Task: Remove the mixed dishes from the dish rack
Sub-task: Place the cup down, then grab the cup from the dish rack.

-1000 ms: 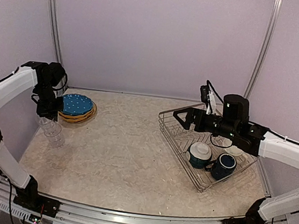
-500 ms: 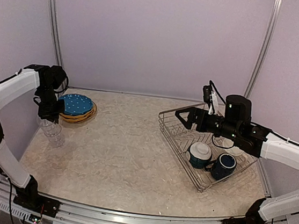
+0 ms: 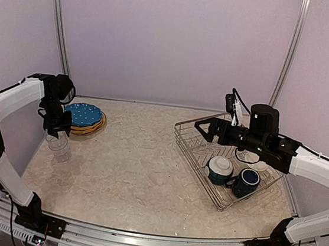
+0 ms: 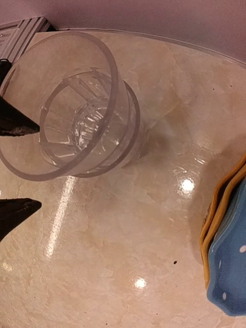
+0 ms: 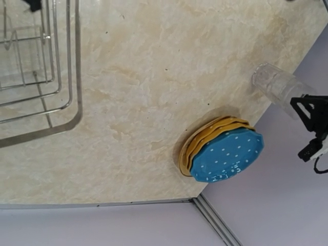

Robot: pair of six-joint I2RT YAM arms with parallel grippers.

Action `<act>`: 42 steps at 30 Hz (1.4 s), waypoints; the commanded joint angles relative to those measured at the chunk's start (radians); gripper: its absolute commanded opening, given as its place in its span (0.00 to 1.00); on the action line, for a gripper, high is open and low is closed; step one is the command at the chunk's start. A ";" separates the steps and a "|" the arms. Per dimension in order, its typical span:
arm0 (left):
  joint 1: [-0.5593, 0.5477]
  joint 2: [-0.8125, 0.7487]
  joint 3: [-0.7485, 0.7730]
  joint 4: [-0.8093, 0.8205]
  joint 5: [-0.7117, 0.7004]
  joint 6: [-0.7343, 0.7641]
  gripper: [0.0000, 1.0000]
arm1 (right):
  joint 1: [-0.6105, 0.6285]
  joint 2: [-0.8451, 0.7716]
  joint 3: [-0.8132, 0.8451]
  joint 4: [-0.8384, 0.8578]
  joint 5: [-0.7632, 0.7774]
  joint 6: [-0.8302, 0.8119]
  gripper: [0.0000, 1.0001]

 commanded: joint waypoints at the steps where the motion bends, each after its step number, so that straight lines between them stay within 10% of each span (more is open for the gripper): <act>1: 0.005 -0.026 0.019 0.000 -0.008 0.007 0.48 | -0.005 -0.054 -0.001 -0.090 0.043 -0.025 1.00; 12: -0.256 -0.216 0.140 0.260 0.211 -0.013 0.98 | -0.006 -0.030 0.090 -0.555 0.264 -0.120 1.00; 19: -0.485 -0.222 0.083 0.607 0.300 0.003 0.99 | -0.005 0.039 0.156 -0.817 0.350 -0.097 1.00; 29: -0.563 -0.122 0.042 0.690 0.438 0.124 0.99 | -0.069 0.043 0.191 -1.142 0.540 0.103 1.00; 42: -0.561 -0.181 0.008 0.658 0.422 0.181 0.99 | -0.188 0.019 0.091 -1.070 0.292 0.041 1.00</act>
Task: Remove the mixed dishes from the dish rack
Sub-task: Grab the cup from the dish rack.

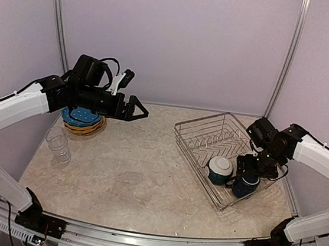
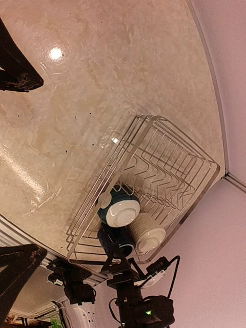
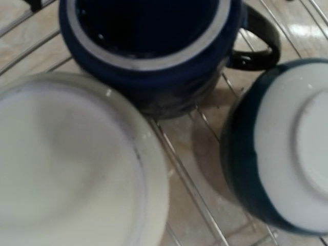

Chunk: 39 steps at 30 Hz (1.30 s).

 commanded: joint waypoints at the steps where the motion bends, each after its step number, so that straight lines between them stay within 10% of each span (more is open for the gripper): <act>1: -0.001 -0.045 -0.007 -0.002 0.006 0.033 0.99 | -0.044 -0.004 -0.049 0.028 -0.086 -0.022 1.00; 16: 0.012 -0.064 -0.005 -0.008 0.016 0.031 0.99 | -0.079 0.062 -0.099 0.118 -0.109 -0.107 0.96; 24: 0.045 -0.060 0.000 -0.009 0.058 0.011 0.99 | -0.079 0.088 -0.091 0.113 -0.113 -0.126 0.77; 39: 0.114 -0.048 -0.006 0.011 0.150 -0.044 0.99 | -0.079 -0.016 -0.043 0.016 -0.040 0.270 1.00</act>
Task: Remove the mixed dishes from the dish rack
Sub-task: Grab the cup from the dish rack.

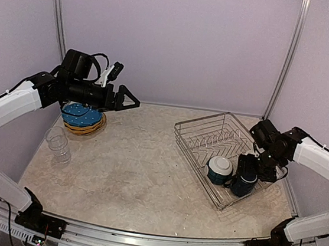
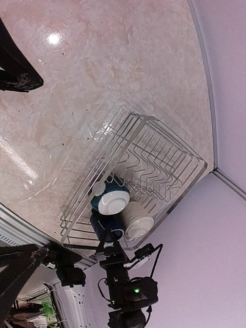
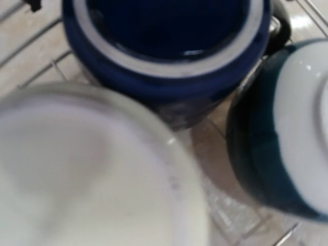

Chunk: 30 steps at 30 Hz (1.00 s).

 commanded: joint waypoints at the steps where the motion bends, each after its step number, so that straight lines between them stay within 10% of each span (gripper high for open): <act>1: 0.008 -0.001 -0.006 0.012 0.029 -0.012 0.99 | -0.010 -0.002 0.024 -0.051 0.049 0.240 1.00; 11: 0.012 0.005 -0.007 0.014 0.051 -0.023 0.99 | -0.009 0.111 0.066 -0.094 0.123 0.516 1.00; 30: 0.024 -0.004 -0.006 0.013 0.065 -0.027 0.99 | -0.010 0.200 0.054 -0.023 0.102 0.551 0.88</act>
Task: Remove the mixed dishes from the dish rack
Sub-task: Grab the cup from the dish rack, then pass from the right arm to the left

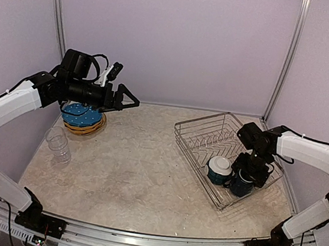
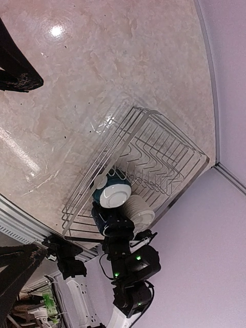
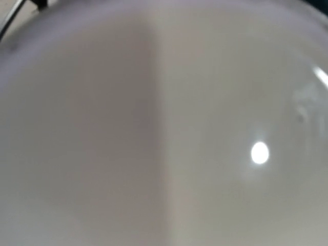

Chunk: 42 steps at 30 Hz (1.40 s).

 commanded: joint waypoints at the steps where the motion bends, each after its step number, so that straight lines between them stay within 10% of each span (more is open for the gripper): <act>1: 0.008 -0.005 -0.006 0.013 0.020 -0.004 0.99 | -0.009 -0.019 0.024 -0.063 0.024 0.027 0.86; 10: 0.010 0.000 -0.005 0.012 0.025 -0.010 0.99 | -0.010 -0.194 0.041 -0.082 0.050 -0.016 0.49; 24: 0.023 0.007 -0.008 0.021 0.050 -0.028 0.99 | -0.014 -0.528 -0.049 0.438 -0.116 -0.477 0.01; 32: 0.108 0.015 -0.059 0.163 0.288 -0.175 0.99 | -0.014 -0.527 -0.174 0.982 -0.318 -0.576 0.00; 42: 0.175 0.106 -0.143 0.496 0.622 -0.444 0.97 | 0.117 -0.068 -0.038 1.598 -0.696 -0.451 0.00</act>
